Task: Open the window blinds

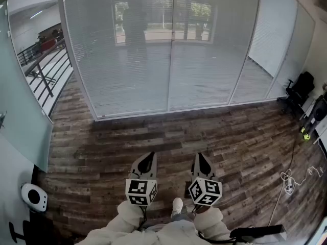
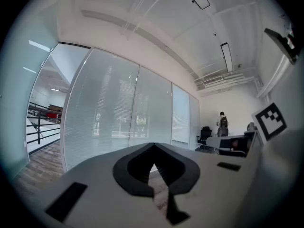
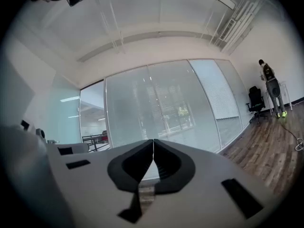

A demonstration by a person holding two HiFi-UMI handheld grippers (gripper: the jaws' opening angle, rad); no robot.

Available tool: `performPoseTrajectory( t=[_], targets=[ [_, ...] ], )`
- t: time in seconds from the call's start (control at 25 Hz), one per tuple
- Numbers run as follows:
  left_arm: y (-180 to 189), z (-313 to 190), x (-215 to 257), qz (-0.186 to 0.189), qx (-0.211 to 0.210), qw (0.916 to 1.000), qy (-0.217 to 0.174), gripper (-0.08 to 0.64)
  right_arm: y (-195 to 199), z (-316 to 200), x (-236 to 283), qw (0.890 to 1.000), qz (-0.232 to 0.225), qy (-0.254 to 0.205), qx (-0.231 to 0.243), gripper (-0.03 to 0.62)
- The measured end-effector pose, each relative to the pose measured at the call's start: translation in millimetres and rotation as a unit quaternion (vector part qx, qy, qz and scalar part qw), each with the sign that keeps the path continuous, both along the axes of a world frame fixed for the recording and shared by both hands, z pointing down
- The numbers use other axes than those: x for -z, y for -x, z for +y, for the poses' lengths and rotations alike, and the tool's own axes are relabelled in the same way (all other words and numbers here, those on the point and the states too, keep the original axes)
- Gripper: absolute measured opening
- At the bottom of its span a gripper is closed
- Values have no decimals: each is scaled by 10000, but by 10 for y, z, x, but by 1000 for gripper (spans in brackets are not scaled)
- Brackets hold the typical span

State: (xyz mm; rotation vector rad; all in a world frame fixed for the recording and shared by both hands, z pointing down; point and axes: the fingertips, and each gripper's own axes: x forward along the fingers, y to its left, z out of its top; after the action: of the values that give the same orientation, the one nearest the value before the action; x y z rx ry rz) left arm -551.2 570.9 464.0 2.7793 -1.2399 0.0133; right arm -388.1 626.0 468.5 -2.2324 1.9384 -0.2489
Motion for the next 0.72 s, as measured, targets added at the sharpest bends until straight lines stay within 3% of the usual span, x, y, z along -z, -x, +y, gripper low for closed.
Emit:
performPoseTrajectory(
  t=[0.72],
  targets=[
    [-1514,-1247,34,-220,58,9997,56,-2,-1440,-1326,59,9998,15,117,154,15]
  ],
)
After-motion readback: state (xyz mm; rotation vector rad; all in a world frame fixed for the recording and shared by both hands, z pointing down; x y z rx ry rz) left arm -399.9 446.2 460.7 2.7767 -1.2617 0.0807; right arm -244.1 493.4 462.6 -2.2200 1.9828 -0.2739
